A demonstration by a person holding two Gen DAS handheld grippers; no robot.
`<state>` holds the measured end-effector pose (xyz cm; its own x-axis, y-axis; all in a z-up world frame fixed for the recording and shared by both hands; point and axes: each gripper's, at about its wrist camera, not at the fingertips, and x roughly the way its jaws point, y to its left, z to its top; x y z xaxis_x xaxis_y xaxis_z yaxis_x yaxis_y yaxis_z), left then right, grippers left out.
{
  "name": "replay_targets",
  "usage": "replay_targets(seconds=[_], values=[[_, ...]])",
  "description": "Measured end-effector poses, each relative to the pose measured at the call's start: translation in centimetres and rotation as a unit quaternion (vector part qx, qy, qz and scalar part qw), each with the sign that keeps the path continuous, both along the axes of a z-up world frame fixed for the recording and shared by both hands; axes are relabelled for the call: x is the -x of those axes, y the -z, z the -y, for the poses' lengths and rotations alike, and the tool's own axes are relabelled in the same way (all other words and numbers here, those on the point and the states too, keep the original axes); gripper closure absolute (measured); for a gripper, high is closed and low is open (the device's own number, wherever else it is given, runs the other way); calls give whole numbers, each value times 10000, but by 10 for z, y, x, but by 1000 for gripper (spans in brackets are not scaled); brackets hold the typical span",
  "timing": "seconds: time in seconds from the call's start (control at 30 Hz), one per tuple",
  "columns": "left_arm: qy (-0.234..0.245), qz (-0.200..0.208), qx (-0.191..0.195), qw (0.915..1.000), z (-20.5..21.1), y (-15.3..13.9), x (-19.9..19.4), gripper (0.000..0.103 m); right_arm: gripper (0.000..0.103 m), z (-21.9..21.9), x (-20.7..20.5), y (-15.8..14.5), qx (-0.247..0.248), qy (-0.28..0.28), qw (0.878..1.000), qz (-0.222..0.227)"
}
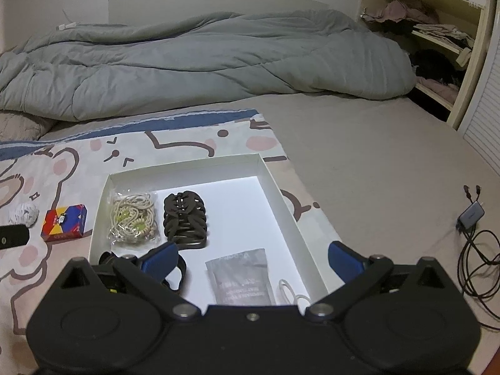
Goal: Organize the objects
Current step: 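Withdraw both grippers from the tray toward the card box and cloth ball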
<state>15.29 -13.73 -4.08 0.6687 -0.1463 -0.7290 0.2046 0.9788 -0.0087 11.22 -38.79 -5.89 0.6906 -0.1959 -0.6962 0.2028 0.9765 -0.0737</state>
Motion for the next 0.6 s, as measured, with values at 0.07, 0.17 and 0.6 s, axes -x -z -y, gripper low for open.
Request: replay_targets(seconds=[0.07, 0.17, 0.6], values=[[-33, 5, -15, 10000, -4, 0, 0, 0, 0, -2, -2, 0, -35, 18, 10000, 3], [-134, -13, -16, 9999, -14, 1, -1, 0, 0, -4, -6, 2, -80, 18, 10000, 1], [-720, 0, -18, 9974, -74, 2, -8, 0, 0, -47, -26, 6, -164, -294, 9994, 24]])
